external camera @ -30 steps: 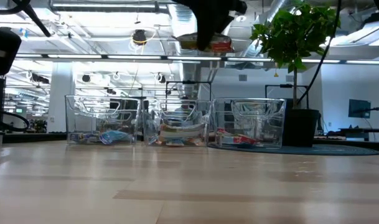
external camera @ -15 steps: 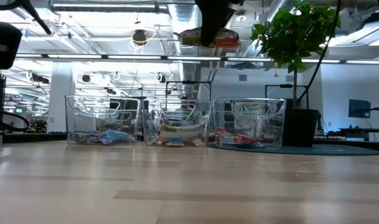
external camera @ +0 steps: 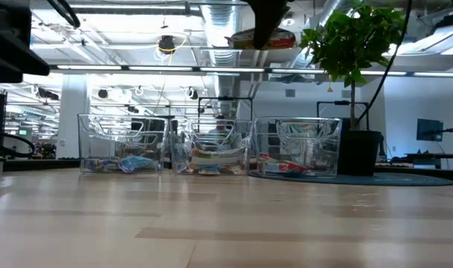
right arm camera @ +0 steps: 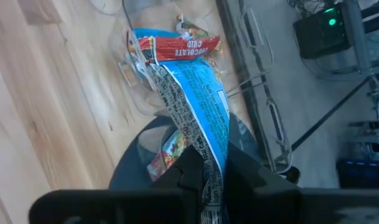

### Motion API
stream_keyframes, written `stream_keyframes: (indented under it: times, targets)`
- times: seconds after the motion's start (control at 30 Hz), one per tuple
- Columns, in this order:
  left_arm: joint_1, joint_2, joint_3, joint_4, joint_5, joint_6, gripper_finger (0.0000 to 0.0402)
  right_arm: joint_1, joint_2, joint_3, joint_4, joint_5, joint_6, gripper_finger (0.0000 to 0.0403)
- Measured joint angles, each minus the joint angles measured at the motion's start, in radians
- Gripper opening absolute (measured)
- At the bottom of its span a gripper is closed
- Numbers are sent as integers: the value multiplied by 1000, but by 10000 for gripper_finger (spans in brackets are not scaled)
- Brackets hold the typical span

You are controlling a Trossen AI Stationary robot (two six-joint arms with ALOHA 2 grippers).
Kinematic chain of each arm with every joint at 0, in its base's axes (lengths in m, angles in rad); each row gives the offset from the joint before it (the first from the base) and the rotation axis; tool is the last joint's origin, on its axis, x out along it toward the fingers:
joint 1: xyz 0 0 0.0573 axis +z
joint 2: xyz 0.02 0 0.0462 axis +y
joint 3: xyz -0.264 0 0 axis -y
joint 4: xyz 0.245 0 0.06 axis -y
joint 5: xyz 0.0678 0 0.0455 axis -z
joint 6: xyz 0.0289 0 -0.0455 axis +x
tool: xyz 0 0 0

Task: Pick and place Granola Bars by type
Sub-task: Put the red granola bar into the right transparent bin

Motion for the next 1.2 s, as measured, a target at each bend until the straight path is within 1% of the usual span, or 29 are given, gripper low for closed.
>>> stream_keyframes:
  times: [0.17, 0.27, 0.37, 0.47, 0.57, 0.63, 0.77, 0.87, 0.97, 1.03, 1.1, 1.2]
  targets:
    - [28, 0, 0, 3, -14, 50, 151, 2, -14, 0, 0, -4, -30, 25]
    - [44, 0, 0, 19, -28, 66, 151, 22, -11, -1, 1, -12, -59, 24]
    - [54, 0, 0, 27, -28, 71, 151, 47, -22, -51, 51, -30, -93, 29]
    - [59, 0, 0, 35, -28, 71, 151, 74, -88, -200, 149, -44, -117, 29]
    - [62, 0, 0, 42, -28, 71, 151, 86, -220, -426, 343, -66, -139, 24]
    - [65, 0, 0, 45, -28, 72, 151, 81, -317, -590, 516, -80, -159, 22]
    - [88, 0, 0, 46, -28, 89, 151, 31, -535, -885, 865, -87, -163, 26]
    - [115, 0, 0, 47, -28, 104, 151, -39, -652, -1066, 1059, -120, -107, 29]
    - [140, 0, 0, 47, -28, 105, 151, -119, -713, -1193, 1186, -132, -11, 26]
    - [151, 0, 0, 47, -27, 105, 151, -174, -722, -1246, 1236, -132, 41, 23]
    - [158, 0, 0, 47, -20, 105, 151, -222, -715, -1278, 1273, -133, 77, 22]
    - [161, 0, 0, 46, -19, 103, 151, -276, -687, -1280, 1322, -133, 121, 26]
